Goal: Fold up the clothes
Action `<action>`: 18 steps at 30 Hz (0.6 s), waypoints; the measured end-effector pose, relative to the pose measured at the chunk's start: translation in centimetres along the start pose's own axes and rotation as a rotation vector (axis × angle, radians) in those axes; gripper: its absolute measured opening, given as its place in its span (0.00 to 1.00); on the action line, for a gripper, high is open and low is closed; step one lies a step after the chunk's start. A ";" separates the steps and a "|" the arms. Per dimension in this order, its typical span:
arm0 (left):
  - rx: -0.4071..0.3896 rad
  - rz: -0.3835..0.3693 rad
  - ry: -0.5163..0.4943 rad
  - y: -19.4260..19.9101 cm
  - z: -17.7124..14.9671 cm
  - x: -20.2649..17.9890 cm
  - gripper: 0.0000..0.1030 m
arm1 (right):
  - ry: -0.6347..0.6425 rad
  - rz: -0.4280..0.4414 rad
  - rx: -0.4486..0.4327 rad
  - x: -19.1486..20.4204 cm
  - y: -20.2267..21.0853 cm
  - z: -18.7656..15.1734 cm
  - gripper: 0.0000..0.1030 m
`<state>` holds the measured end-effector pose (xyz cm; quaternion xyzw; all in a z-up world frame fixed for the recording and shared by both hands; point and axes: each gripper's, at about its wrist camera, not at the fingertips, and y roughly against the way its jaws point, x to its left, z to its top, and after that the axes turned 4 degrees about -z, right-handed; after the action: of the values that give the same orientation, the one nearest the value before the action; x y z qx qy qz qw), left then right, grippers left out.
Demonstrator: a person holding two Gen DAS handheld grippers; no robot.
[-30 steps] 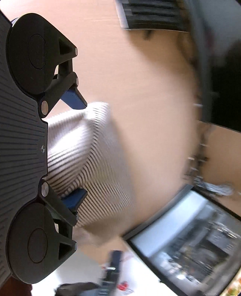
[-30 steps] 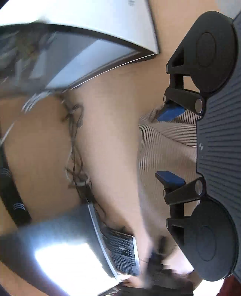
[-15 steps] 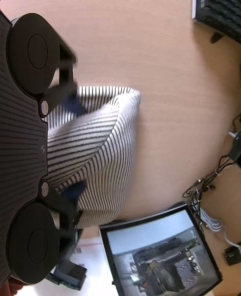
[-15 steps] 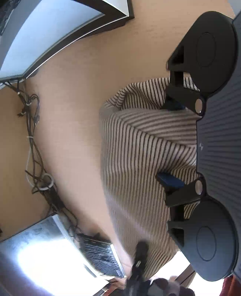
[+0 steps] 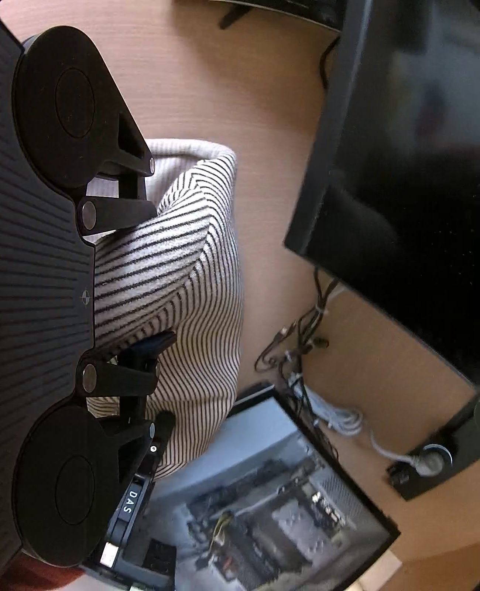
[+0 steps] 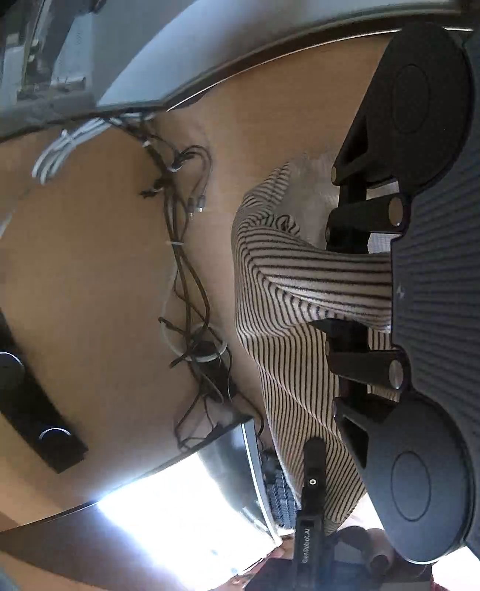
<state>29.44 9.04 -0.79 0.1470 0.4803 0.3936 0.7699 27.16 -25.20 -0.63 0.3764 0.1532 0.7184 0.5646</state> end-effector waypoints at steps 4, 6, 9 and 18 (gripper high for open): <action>0.049 -0.012 0.033 -0.1 -3.1 0.6 0.43 | 0.003 -0.020 0.047 -0.7 0.9 -3.1 0.25; 0.077 -0.006 0.073 -0.8 -4.9 1.2 0.43 | -0.007 -0.048 0.067 -1.1 1.0 -4.7 0.25; 0.087 0.053 0.082 -1.7 -7.2 2.3 0.47 | 0.020 -0.121 0.068 -1.2 0.6 -7.2 0.30; -0.052 0.066 -0.033 1.1 -3.9 0.2 0.43 | 0.050 -0.116 -0.051 1.1 1.7 -6.1 0.30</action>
<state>25.65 9.30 -2.11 0.1493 0.4521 0.4287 0.7678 21.50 -23.49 -3.21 0.3342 0.1703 0.6973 0.6108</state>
